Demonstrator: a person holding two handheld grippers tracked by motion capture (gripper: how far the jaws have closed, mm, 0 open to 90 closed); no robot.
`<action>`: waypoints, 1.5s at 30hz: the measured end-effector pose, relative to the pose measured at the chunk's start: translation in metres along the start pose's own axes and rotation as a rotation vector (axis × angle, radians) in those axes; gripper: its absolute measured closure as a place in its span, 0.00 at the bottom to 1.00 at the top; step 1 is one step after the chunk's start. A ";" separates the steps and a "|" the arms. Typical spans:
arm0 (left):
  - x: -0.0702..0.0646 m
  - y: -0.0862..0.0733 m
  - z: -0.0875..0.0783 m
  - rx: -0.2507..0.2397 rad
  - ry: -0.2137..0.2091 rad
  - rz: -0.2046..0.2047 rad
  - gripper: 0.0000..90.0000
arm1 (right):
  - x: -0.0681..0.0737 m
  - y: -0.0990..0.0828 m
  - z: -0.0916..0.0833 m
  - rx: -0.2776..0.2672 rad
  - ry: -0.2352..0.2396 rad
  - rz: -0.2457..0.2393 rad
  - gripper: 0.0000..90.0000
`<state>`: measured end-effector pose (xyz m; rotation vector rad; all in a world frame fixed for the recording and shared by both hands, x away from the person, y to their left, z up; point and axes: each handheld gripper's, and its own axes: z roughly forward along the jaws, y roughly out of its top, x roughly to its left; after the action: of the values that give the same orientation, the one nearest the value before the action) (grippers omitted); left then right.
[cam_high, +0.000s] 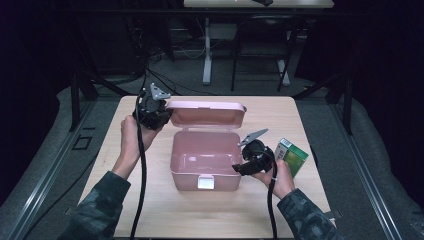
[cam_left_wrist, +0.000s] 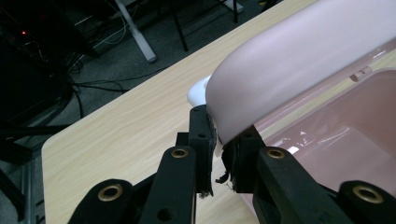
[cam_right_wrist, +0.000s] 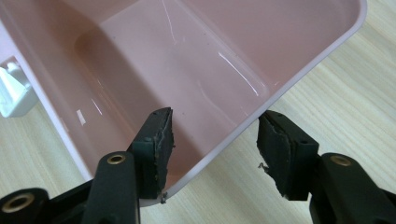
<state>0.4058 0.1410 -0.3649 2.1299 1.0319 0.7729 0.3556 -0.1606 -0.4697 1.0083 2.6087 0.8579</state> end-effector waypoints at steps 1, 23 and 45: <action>0.000 0.001 0.001 0.000 0.000 -0.003 0.91 | 0.000 0.000 0.000 0.002 0.000 0.000 0.50; 0.013 0.015 0.018 0.025 -0.008 -0.016 0.91 | -0.001 0.000 0.001 0.013 0.001 0.005 0.51; 0.032 0.032 0.050 0.065 -0.046 -0.068 0.92 | 0.001 0.001 0.001 0.015 -0.007 0.001 0.51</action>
<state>0.4731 0.1376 -0.3642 2.1449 1.1129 0.6628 0.3560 -0.1593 -0.4702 1.0154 2.6125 0.8350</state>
